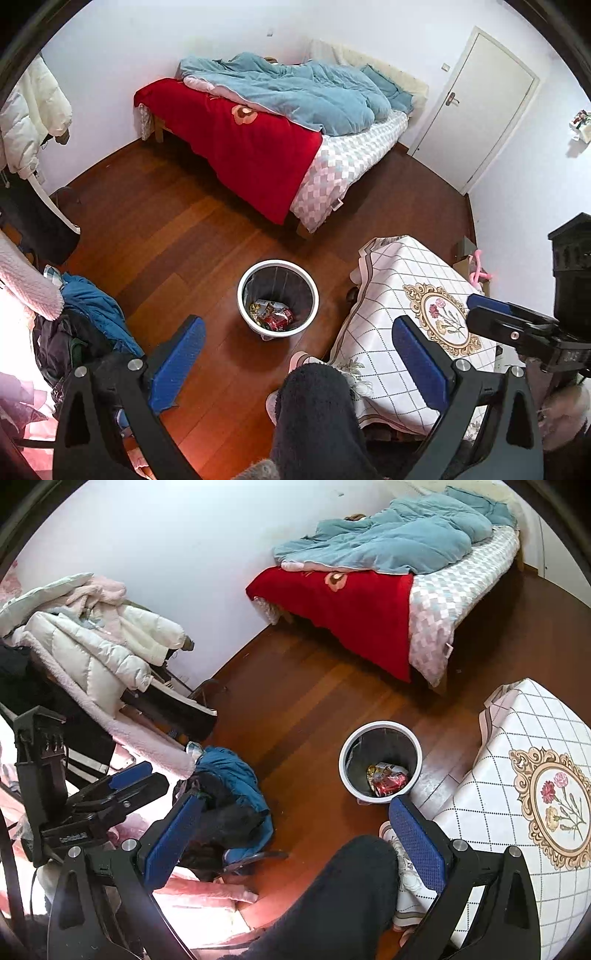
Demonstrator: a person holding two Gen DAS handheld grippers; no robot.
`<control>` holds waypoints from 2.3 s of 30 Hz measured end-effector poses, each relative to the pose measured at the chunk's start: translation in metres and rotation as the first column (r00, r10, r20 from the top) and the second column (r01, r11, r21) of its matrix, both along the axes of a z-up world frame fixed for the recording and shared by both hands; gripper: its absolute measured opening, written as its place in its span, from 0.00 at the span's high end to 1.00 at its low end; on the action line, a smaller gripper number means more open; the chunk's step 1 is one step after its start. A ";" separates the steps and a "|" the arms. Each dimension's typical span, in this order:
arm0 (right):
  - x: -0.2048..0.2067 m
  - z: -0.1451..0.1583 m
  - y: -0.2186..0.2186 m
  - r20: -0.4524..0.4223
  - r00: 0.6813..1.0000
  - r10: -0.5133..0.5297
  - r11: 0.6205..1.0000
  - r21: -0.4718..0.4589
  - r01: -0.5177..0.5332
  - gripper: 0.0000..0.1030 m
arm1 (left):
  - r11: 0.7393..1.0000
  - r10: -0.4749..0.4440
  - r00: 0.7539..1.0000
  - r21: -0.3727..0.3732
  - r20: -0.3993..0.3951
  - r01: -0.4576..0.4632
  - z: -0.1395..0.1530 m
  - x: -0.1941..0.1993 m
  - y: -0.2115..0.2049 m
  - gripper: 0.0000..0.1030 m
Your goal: Collect trash
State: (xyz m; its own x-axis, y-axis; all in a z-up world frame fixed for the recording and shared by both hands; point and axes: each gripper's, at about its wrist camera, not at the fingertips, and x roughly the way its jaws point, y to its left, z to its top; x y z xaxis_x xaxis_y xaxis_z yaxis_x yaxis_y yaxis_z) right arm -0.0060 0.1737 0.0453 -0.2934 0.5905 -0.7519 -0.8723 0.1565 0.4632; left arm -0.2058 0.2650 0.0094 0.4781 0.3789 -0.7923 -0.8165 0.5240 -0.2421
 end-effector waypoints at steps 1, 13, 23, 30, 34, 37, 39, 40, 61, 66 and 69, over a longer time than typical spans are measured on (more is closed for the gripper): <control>-0.001 0.000 0.002 0.000 1.000 0.002 1.000 0.000 -0.002 0.00 | 1.000 -0.001 1.000 0.002 0.002 0.001 0.001 -0.001 -0.001 0.00; -0.007 -0.005 0.013 -0.009 1.000 0.014 1.000 -0.019 -0.015 0.00 | 1.000 0.005 1.000 0.016 0.009 -0.005 0.007 -0.008 -0.006 0.00; -0.014 -0.002 0.015 0.005 0.999 0.032 0.999 -0.026 -0.032 0.00 | 1.000 0.003 1.000 0.022 0.004 -0.003 0.007 -0.009 -0.008 0.00; -0.017 -0.002 0.011 0.008 0.999 0.049 0.998 -0.038 -0.049 0.00 | 1.000 -0.017 1.000 0.015 0.009 0.017 0.007 -0.011 -0.004 0.00; -0.017 -0.002 0.011 0.009 0.999 0.047 0.998 -0.042 -0.047 0.00 | 0.999 -0.029 1.000 0.016 0.001 0.029 0.008 -0.009 -0.005 0.00; -0.017 0.000 0.010 0.012 0.999 0.046 0.998 -0.043 -0.045 0.00 | 0.999 -0.033 0.999 0.013 0.002 0.033 0.008 -0.006 -0.006 0.00; -0.016 0.000 0.009 0.013 0.999 0.046 0.998 -0.044 -0.046 0.00 | 0.999 -0.036 0.999 0.012 0.001 0.036 0.007 -0.005 -0.007 0.00; -0.016 0.000 0.009 0.015 0.999 0.046 0.998 -0.045 -0.046 0.00 | 0.999 -0.037 0.999 0.012 0.000 0.037 0.007 -0.005 -0.008 0.00; -0.011 -0.004 0.001 0.015 1.000 0.025 0.998 -0.062 -0.024 0.00 | 0.997 -0.076 0.997 0.002 0.003 0.076 0.006 0.007 -0.015 0.00; -0.012 -0.007 0.001 0.010 1.000 0.022 0.998 -0.067 -0.021 0.00 | 0.997 -0.077 0.997 -0.002 0.002 0.077 0.006 0.008 -0.017 0.00; -0.013 -0.007 0.002 0.010 1.000 0.021 0.998 -0.067 -0.020 0.00 | 0.997 -0.077 0.997 0.000 0.001 0.077 0.006 0.008 -0.017 0.00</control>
State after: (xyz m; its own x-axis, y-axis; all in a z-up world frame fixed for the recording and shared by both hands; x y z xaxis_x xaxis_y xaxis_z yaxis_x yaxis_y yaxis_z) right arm -0.0193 0.1761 0.0379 -0.2966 0.5329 -0.7925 -0.8805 0.1687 0.4430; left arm -0.1973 0.2483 0.0157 0.5065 0.3411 -0.7919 -0.7736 0.5855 -0.2426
